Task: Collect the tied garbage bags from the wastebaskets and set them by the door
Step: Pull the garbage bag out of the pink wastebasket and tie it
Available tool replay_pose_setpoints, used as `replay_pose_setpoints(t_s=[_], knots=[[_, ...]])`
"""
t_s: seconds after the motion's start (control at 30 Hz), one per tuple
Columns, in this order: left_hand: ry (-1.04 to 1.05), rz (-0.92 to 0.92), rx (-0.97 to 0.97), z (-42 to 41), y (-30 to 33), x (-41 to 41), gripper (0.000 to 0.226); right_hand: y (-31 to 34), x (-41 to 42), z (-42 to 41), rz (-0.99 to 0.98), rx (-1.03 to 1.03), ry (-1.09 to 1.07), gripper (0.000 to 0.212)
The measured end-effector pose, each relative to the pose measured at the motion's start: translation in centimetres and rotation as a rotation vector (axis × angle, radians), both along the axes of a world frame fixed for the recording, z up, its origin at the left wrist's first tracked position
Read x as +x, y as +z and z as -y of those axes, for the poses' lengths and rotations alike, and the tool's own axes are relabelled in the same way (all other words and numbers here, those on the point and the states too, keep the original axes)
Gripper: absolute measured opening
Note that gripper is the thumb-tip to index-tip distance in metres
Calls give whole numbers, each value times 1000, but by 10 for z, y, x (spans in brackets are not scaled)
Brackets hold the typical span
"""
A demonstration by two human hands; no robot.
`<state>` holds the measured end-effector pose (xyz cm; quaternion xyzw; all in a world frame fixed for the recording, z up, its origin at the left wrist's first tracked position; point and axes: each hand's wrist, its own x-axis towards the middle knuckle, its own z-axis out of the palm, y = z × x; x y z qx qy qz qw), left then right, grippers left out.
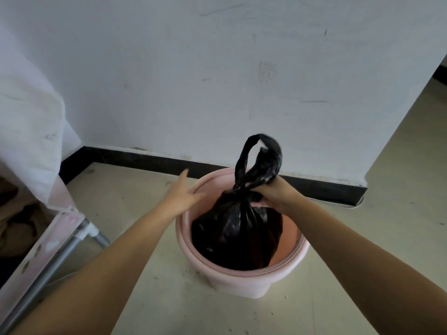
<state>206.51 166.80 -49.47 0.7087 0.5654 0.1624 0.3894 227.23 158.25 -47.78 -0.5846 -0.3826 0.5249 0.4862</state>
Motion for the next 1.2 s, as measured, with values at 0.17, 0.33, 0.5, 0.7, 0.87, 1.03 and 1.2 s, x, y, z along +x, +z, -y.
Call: replay_pose_setpoints(t_s=[0.17,0.33,0.5,0.7,0.87,1.03,1.2], knots=[[362,524,-538,14,-25,-9,33,37,1,-7,-261,127,-65,16],[417,650,-508,19,-19,7,36,48,1,-1,-134,353,-119,14],[500,754,-433,6,-27,21,32,70,13,11,-52,527,-180,24],[754,912,-423,-27,-77,20,55,98,57,20,-13,640,-390,24],[1019,970,-300,-16,-46,28,56,118,70,33,-67,799,-368,9],[1069,889,-222,-17,-44,44,52,90,75,27,256,442,-236,15],[988,926,-282,-18,-45,44,54,59,63,55,234,125,-34,19]])
